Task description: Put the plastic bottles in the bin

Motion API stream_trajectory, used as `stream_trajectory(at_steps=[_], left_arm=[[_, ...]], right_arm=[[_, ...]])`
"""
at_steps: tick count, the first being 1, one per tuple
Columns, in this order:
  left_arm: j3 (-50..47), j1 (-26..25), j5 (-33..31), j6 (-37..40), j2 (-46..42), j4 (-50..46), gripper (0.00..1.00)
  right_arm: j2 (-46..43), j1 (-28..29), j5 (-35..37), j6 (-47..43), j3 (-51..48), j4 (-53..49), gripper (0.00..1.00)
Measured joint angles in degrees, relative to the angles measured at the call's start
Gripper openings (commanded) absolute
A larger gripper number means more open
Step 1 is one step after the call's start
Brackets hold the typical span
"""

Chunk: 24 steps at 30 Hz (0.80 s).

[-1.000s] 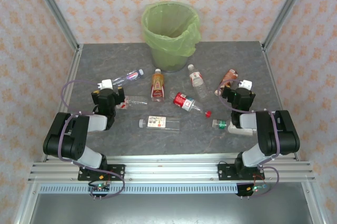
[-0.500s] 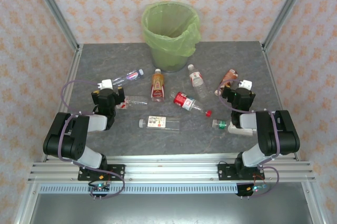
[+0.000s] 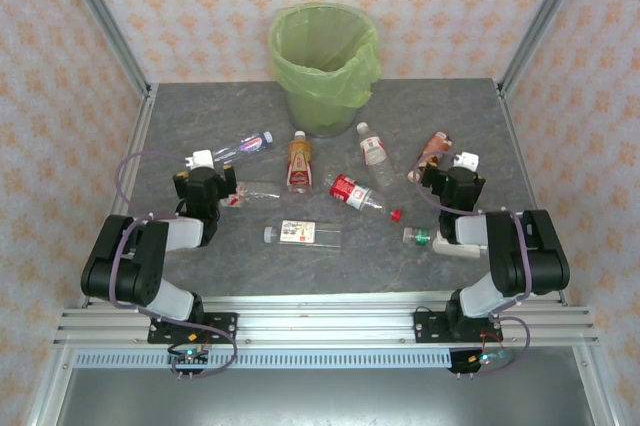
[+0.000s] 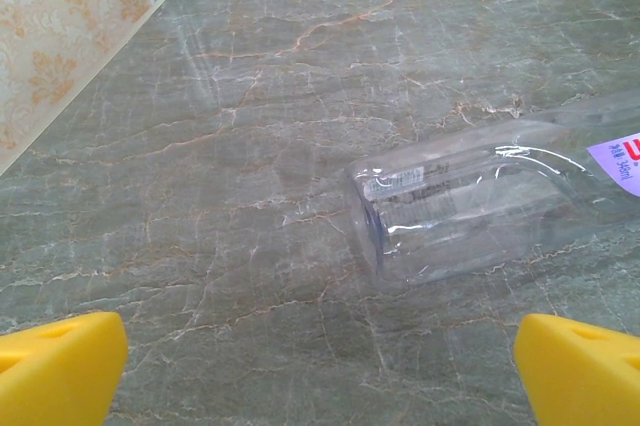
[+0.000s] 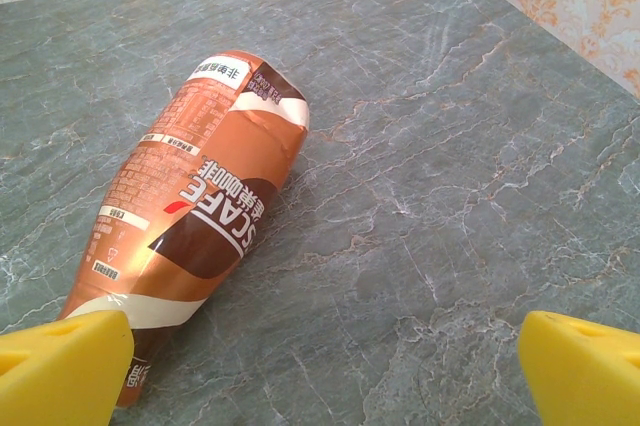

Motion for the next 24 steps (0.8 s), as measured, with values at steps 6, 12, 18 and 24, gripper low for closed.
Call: stream_trajectory(at_steps=[6,12,18,24], left_arm=[[6.6,0.0,-2.3,-0.8,-5.8,-9.8,1.0],[12.9,0.0,-5.4,-7.0,-10.6,-24.8,1.0],[26.1,0.0,-5.7,-20.1,-10.9,-47.0,1.0],[36.5,-0.3,-0.8,-27.4,-6.4,-62.8,1.0]], right_arm=[[-5.6,0.0,-1.4,-0.3,1.6,-5.8,0.99],[-13.9,0.0,-1.3,1.8,4.2,-13.8,0.99],[-18.3,0.0,-1.8,7.9,6.2,-20.0,0.99],[-18.0,0.0,-6.3,12.8,10.9,-28.7,0.99]])
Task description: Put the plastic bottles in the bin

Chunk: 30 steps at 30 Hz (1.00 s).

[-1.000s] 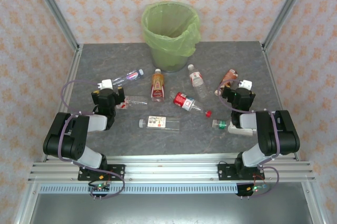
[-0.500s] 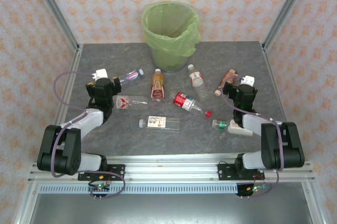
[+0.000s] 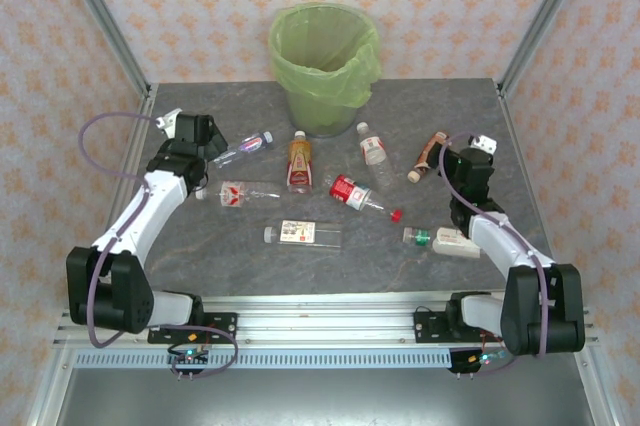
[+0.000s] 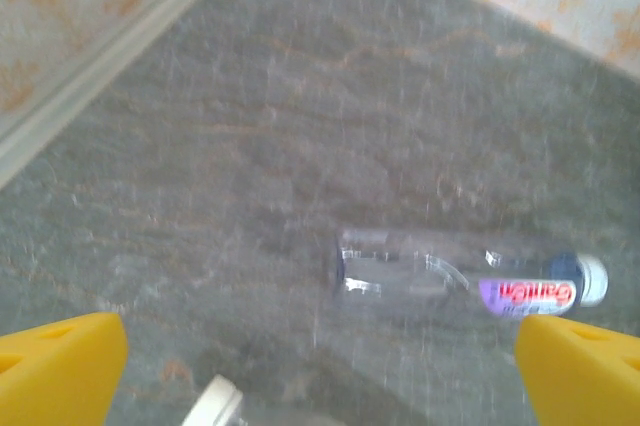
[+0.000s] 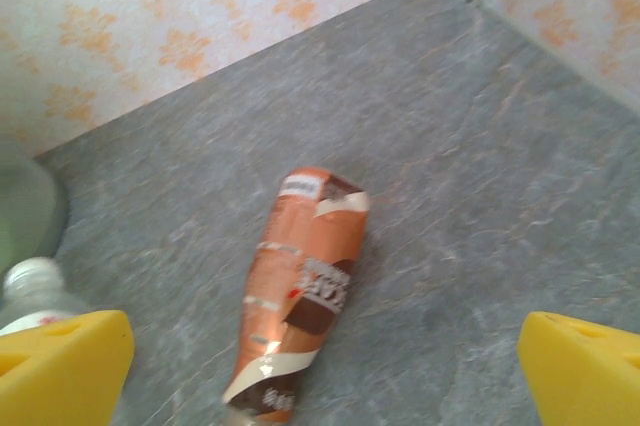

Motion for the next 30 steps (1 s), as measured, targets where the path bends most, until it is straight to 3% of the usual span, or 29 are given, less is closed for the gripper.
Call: stream_trajectory(at_steps=[4,11,16,19,23,30], left_arm=[[5.9,-0.5,2.1,6.4,5.9,-6.3,1.0],[13.9,-0.5,3.4,29.9,16.7,-8.6,1.0],[21.2,0.1,12.5,44.4,25.1,-13.1,1.0],[28.0,1.4,18.5,50.3,29.8,-16.5,1.0],[34.3,3.0,21.6,57.0,35.2,-18.6,1.0],[31.9,3.2,22.4,66.2,39.1,-18.8,1.0]], right_arm=[[1.9,0.0,-7.0,1.3,2.3,-1.0,0.99],[2.8,0.0,-10.2,1.9,2.3,-1.3,0.99],[3.8,0.0,-10.4,1.9,2.3,-1.3,0.99],[4.3,0.0,-10.4,1.9,2.3,-1.3,0.99],[4.3,0.0,-10.3,1.5,2.3,-1.3,0.99],[4.2,0.0,-10.1,0.1,2.3,-2.6,0.99]])
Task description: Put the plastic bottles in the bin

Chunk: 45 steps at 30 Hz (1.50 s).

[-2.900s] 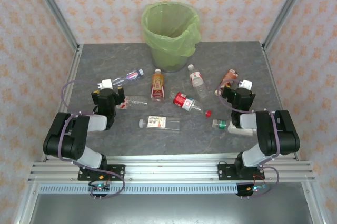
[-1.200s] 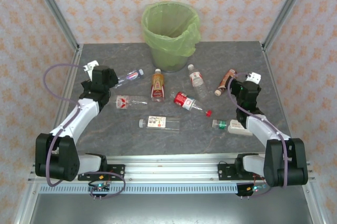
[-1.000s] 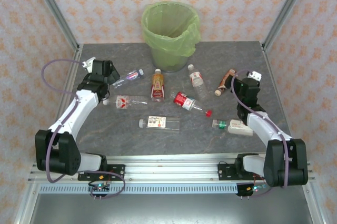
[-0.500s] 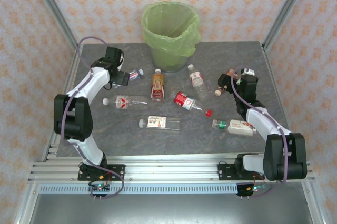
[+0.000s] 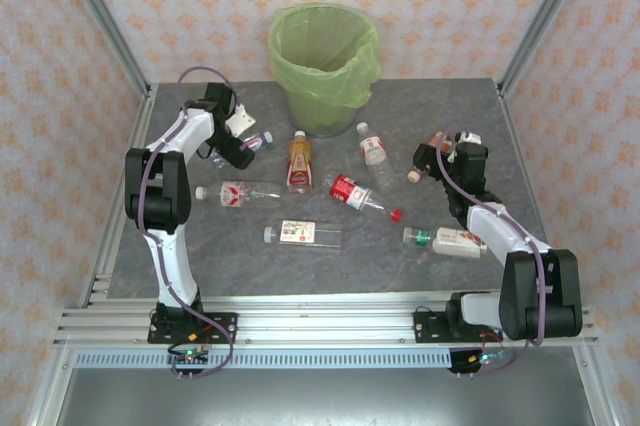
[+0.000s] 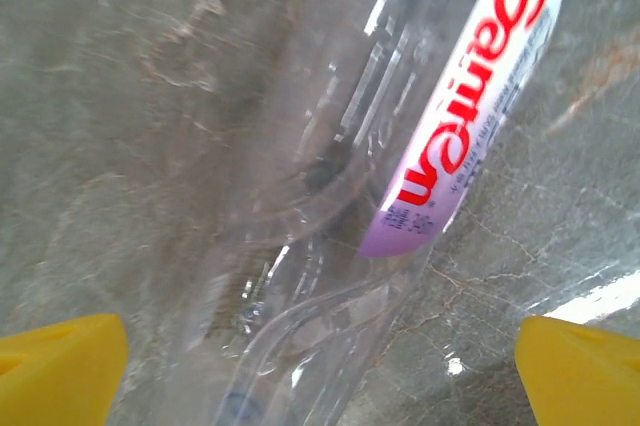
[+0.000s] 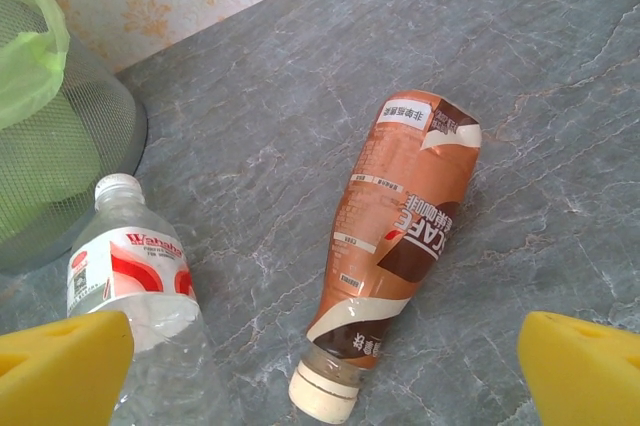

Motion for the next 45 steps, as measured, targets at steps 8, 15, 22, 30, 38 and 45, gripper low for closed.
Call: stream_trajectory(at_steps=[8,15,22,30,38,45], left_arm=[[2.1,0.0,-0.4,3.5,5.4,1.8,0.96],[9.2,-0.3,0.6,3.8,10.6,-0.1,0.83],[11.1,-1.7,0.6,4.4,12.2,-1.0,0.59],[10.8,-1.8,1.9,1.6,11.5,-0.4,0.47],[0.4,-1.3,4.1,-4.7,1.9,4.8,0.45],[-8.5,-1.1,5.7,-15.0,-9.2,14.3,0.47]], right_arm=[[-0.7,0.0,0.0,0.0,0.0,-1.2,0.99],[-3.2,0.0,0.3,-0.2,0.0,-2.6,0.99],[-3.9,0.0,0.5,-0.2,0.0,-3.0,0.99],[-3.9,0.0,0.5,-0.1,0.9,-3.3,0.99],[-3.9,0.0,-0.2,0.1,1.1,-3.8,0.99],[-3.9,0.0,-1.8,0.5,1.5,-5.2,0.99]])
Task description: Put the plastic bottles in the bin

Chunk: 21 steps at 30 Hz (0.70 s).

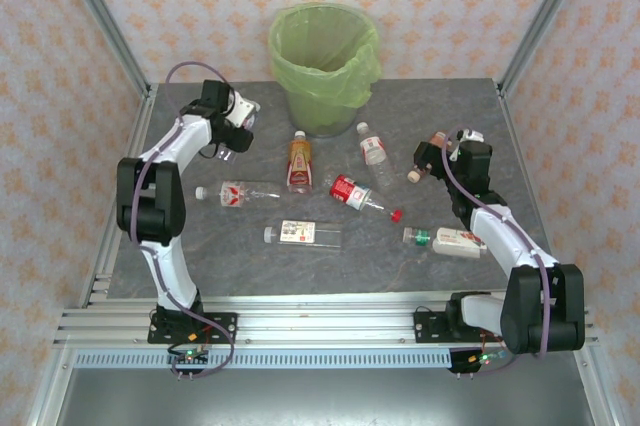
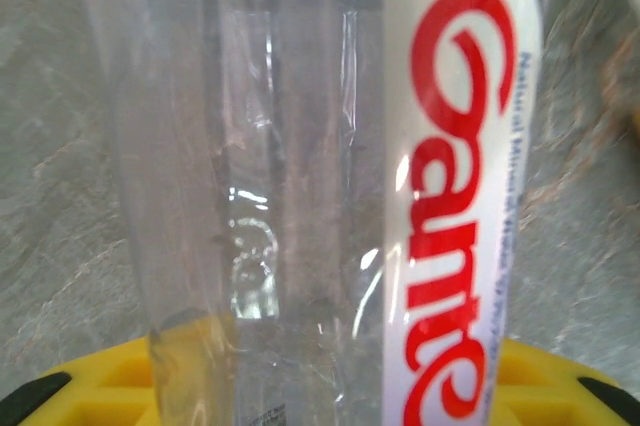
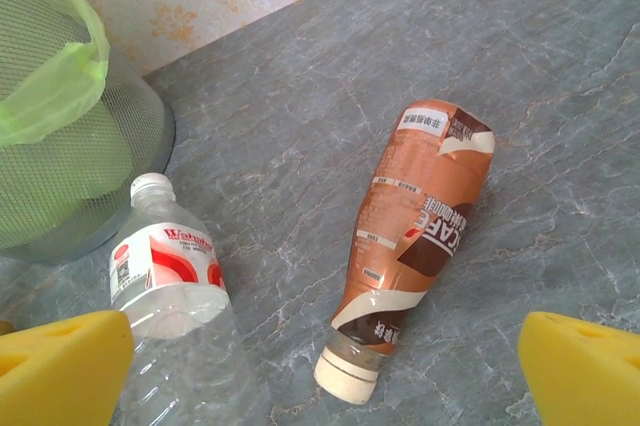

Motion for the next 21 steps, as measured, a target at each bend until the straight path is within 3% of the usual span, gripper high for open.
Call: stream_trajectory(at_steps=[13,21], left_arm=[[-21.5,-2.1,-1.7,-27.0,-19.0,20.8,0.47],[-19.1,-8.9,-5.8,-36.1,-26.4,23.0,0.47]], right_arm=[[-5.3,0.0,2.4,6.2,-2.4,0.7,0.99],[-5.4,0.0,-1.8,6.0,-6.4,2.9,0.99]])
